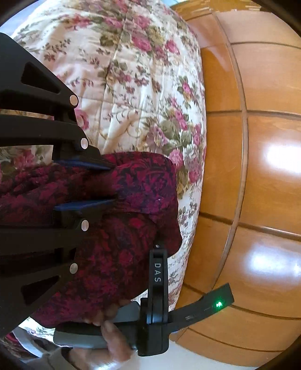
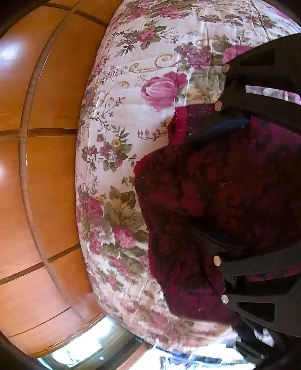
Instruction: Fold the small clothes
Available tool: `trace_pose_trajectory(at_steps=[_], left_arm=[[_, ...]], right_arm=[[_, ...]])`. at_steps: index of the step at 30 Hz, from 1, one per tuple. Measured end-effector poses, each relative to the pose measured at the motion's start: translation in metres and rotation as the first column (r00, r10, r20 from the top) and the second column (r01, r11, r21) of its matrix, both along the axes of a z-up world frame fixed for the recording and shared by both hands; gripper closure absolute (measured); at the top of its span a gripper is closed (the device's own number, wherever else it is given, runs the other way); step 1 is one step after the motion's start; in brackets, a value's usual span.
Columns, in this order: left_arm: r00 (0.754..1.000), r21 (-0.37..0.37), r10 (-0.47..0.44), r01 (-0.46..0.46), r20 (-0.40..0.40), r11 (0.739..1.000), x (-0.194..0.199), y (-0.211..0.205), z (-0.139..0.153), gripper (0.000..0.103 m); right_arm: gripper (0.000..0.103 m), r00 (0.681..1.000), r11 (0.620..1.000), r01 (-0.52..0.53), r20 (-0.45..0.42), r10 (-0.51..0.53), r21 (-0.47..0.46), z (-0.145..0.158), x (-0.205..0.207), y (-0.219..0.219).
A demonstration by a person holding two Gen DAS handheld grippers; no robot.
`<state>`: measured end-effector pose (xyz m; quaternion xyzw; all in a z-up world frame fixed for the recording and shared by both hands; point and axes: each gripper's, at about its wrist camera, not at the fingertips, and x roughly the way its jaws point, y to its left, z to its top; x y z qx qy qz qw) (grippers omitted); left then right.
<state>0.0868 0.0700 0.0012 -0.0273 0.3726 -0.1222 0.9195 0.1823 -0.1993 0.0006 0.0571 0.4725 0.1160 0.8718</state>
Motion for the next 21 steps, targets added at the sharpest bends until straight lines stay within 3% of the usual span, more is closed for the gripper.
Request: trace_pose_trajectory(at_steps=[2,6,9,11,15,17,21], left_arm=[[1.0,-0.023,0.007,-0.007,-0.002,1.0,-0.003,0.004,0.002,0.081],[1.0,0.001,0.019,-0.019,0.003,1.0,-0.009,0.003,0.007,0.081],[0.998,0.044,0.051,-0.052,0.025,0.998,-0.016,0.002,0.012,0.065],[0.998,0.062,0.062,-0.064,0.032,0.996,-0.019,0.004,0.012,0.061],[0.997,0.054,0.072,-0.073,0.021,0.996,-0.02,0.009,0.012,0.061],[0.997,0.068,0.079,-0.081,0.026,0.994,-0.021,0.008,0.011,0.054],[0.996,0.079,0.085,-0.087,0.028,0.993,-0.021,0.009,0.011,0.053]], right_arm=[[0.032,1.0,1.0,0.003,0.022,-0.003,0.013,0.004,-0.006,-0.003],[0.03,0.999,0.999,0.008,0.048,-0.009,0.032,0.003,-0.011,-0.009],[0.028,0.997,0.999,0.012,0.075,-0.014,0.034,0.009,-0.015,-0.01],[0.023,0.995,0.999,0.011,0.099,-0.015,0.041,0.015,-0.02,-0.011],[0.015,0.989,0.997,0.006,0.148,-0.017,0.077,0.023,-0.03,-0.016],[0.013,0.985,0.997,0.0,0.17,-0.014,0.081,0.027,-0.035,-0.017],[0.01,0.973,0.997,-0.014,0.23,-0.003,0.075,0.041,-0.051,-0.022]])
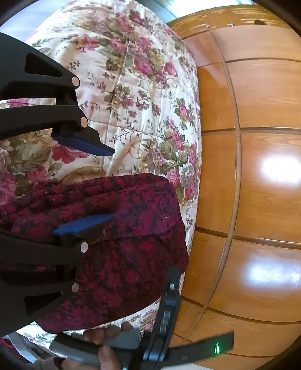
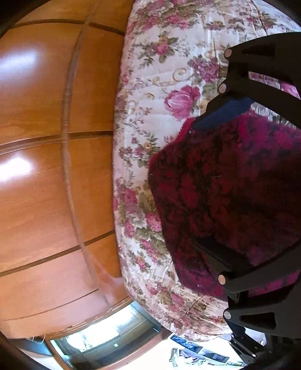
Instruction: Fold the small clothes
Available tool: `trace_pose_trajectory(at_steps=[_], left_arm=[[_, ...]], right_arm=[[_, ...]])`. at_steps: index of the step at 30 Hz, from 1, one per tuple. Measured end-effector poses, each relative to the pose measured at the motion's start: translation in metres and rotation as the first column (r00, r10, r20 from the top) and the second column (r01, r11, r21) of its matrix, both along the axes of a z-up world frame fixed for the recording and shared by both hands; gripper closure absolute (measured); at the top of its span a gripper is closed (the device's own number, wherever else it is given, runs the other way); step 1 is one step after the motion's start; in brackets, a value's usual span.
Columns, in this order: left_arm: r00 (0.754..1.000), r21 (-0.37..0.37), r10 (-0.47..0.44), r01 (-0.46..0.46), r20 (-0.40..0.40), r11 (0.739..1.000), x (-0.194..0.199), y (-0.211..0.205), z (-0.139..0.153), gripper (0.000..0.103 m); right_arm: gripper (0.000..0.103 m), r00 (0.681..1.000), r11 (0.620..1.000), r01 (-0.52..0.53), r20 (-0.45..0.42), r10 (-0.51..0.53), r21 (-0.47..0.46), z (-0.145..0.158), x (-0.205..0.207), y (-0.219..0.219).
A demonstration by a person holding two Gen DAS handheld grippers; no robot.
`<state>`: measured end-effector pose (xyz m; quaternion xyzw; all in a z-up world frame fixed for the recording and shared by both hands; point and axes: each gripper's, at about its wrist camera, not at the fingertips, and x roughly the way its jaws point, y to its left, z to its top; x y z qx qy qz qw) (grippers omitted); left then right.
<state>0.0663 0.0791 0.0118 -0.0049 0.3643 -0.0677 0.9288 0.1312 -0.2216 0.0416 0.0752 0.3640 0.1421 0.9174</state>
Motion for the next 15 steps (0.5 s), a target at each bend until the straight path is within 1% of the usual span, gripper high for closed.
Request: trace_pose_trajectory(at_steps=[2,4,6,8,10,12,15], left_arm=[[1.0,0.0,-0.001,0.001,-0.007,1.0,0.001,0.0,-0.001,0.053],[1.0,-0.002,-0.003,0.003,-0.009,1.0,0.001,0.001,-0.002,0.052],[1.0,-0.001,0.006,-0.006,-0.01,1.0,0.002,0.002,-0.003,0.046],[1.0,-0.011,0.006,-0.006,-0.015,1.0,0.003,0.004,-0.003,0.045],[1.0,-0.025,0.003,-0.004,-0.026,1.0,0.004,0.005,-0.004,0.045],[1.0,-0.026,-0.002,0.001,-0.029,1.0,0.005,0.006,-0.005,0.045],[1.0,-0.016,-0.001,0.001,-0.022,1.0,0.004,0.005,-0.006,0.039]], right_arm=[[0.008,1.0,1.0,-0.011,0.024,0.011,-0.016,0.006,-0.009,-0.004],[0.006,0.999,1.0,-0.028,0.027,0.028,-0.01,0.009,-0.017,-0.01],[0.003,0.998,0.998,-0.064,0.006,0.063,0.027,0.006,-0.025,-0.018],[0.003,0.994,0.99,-0.106,-0.023,0.108,0.09,-0.002,-0.033,-0.028],[0.002,0.989,0.985,-0.135,-0.053,0.141,0.104,-0.012,-0.039,-0.032],[0.002,0.985,0.983,-0.142,-0.081,0.152,0.113,-0.023,-0.043,-0.036],[0.002,0.978,0.964,-0.135,-0.123,0.166,0.228,-0.039,-0.043,-0.048]])
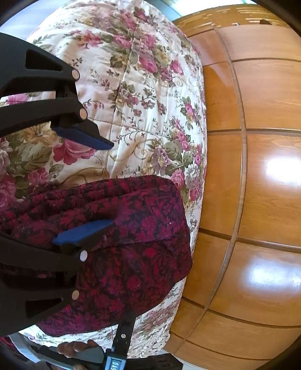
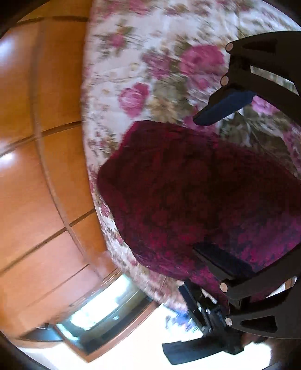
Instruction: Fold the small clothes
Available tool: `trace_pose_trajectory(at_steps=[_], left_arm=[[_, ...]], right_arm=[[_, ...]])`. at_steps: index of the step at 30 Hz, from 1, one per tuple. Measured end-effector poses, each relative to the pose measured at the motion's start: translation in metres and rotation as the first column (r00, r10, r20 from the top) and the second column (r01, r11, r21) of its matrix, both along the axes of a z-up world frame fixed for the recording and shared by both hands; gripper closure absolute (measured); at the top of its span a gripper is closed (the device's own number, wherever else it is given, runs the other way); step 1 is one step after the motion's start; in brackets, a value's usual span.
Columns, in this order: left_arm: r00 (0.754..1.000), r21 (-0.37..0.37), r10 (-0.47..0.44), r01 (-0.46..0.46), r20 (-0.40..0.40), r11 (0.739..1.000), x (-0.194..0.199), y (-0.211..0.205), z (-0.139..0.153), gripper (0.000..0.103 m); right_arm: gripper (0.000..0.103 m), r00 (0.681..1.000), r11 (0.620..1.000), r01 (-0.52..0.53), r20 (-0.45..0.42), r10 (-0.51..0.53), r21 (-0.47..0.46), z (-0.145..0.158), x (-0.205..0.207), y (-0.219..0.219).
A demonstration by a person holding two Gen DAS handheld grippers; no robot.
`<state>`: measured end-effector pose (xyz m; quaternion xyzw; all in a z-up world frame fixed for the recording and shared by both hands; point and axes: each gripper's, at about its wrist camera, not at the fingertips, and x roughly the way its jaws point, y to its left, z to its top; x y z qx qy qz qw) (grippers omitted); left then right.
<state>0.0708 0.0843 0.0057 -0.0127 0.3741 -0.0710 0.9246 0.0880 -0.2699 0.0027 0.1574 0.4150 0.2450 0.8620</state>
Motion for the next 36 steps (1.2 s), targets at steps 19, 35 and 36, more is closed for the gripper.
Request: trace_pose_trajectory(at_steps=[19,35,36], left_arm=[[0.997,-0.294,-0.048,0.028,-0.064,0.956,0.009,0.04,-0.036,0.033],[0.965,-0.723,-0.255,0.138,-0.055,0.677,0.022,0.031,-0.057,0.05],[0.96,-0.727,-0.277,0.155,-0.05,0.669,0.028,0.022,-0.053,0.05]], right_arm=[[0.002,0.967,0.88,-0.098,-0.162,0.194,0.465,-0.065,0.033,0.002],[0.031,0.982,0.918,-0.189,0.048,0.183,0.35,0.008,-0.004,0.013],[0.032,0.984,0.923,-0.176,0.067,0.163,0.342,0.015,-0.009,0.005]])
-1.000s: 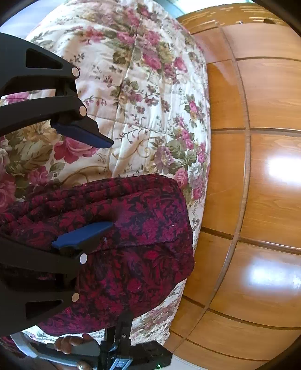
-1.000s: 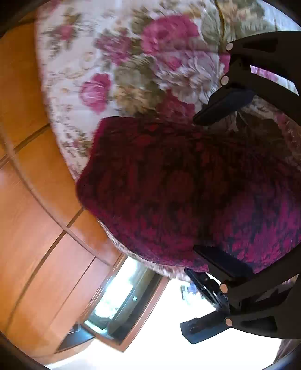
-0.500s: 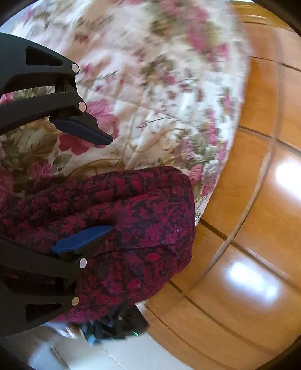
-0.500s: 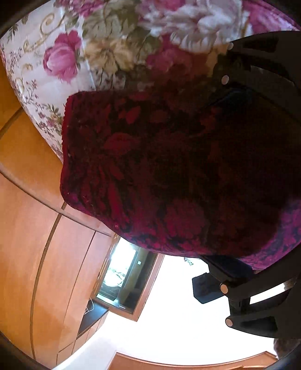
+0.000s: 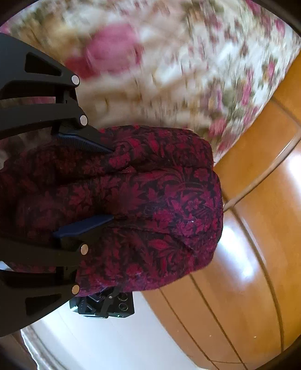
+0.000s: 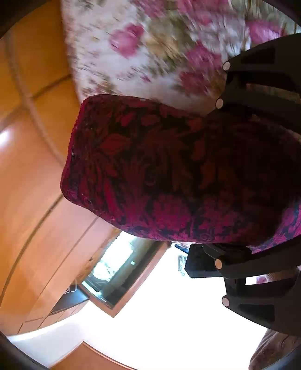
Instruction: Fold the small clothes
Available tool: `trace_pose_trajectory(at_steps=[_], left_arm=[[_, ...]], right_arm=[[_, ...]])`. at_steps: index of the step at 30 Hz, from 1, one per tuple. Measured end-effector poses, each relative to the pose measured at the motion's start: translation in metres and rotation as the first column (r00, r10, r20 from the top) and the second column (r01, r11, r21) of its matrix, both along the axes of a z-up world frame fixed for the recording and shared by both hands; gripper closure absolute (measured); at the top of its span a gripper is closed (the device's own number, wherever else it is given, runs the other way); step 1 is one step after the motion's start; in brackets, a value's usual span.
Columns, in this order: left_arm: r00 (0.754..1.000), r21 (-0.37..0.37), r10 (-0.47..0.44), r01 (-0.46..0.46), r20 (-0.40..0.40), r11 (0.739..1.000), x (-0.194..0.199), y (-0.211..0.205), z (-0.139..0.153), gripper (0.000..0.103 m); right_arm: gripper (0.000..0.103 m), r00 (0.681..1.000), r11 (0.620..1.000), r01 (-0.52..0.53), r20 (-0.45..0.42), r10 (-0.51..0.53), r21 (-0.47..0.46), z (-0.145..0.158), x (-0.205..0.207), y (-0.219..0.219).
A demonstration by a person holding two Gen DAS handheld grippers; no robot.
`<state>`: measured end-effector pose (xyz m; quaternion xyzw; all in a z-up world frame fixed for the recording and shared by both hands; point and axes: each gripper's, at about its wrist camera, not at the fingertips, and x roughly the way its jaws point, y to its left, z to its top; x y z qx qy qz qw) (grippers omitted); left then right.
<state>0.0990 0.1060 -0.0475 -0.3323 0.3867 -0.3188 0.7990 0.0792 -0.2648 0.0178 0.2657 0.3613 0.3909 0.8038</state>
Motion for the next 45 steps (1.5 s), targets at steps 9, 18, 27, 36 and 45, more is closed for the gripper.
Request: trace_pose_trajectory(at_steps=[9,18,27,36,45], left_arm=[[0.963,0.094,-0.245,0.235,0.111,0.967,0.091,-0.174,0.069,0.05],[0.919,0.51,-0.393,0.331,0.015,0.794,0.113,-0.364,0.042,0.049],[0.926,0.684,-0.292,0.052,0.24,0.727,0.059,-0.357,0.056,0.047],[0.982,0.695,-0.134,0.003,0.135,0.719,0.079,-0.336,0.045,0.058],[0.969,0.649,-0.087,-0.087,0.23,0.756,0.065,-0.304,0.068,0.056]], right_arm=[[0.033,0.943,0.951,0.307,0.125,-0.308,0.025,0.046,-0.016,-0.146],[0.032,0.775,0.781,0.622,-0.101,-0.623,-0.047,-0.052,-0.038,-0.285],[0.014,0.704,0.697,0.69,-0.04,-0.709,-0.197,-0.052,-0.064,-0.277],[0.031,0.682,0.513,0.692,0.227,-0.695,-0.509,0.014,-0.046,-0.229],[0.029,0.707,0.419,0.629,0.257,-0.659,-0.655,-0.023,0.035,-0.194]])
